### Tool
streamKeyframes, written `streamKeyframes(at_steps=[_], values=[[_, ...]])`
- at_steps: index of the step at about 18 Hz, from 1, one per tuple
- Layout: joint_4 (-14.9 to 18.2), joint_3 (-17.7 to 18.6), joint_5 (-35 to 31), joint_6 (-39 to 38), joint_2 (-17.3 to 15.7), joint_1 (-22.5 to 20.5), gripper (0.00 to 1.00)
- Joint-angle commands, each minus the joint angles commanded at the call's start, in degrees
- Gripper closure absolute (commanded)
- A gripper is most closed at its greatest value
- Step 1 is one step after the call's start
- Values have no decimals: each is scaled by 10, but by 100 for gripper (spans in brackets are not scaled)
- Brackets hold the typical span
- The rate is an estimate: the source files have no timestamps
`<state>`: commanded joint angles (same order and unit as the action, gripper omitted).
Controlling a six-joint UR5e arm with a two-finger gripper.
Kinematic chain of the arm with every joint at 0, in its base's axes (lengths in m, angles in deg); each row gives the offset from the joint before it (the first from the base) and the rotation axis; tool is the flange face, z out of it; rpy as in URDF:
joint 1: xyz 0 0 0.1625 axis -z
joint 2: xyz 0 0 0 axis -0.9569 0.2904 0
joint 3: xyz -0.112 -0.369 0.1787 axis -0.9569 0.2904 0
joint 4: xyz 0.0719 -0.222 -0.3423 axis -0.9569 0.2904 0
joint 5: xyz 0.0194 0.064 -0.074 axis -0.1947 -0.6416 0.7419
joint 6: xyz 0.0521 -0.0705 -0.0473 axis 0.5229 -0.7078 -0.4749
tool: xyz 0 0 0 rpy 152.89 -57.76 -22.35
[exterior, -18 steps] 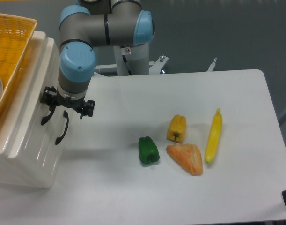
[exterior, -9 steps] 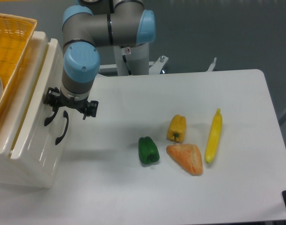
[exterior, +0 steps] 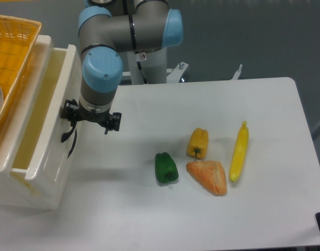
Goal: Slide open the top white drawer
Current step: 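Pull the upper white drawer out along its slide with the gripper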
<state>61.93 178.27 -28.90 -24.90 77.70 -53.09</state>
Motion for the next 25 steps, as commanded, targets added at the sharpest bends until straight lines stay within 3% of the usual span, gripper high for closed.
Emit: streamKeyframes(at_steps=[20,25], values=[[1,-7,-17,19,-4,-46,0],[14,-7,-17,43,-5,-67,0]])
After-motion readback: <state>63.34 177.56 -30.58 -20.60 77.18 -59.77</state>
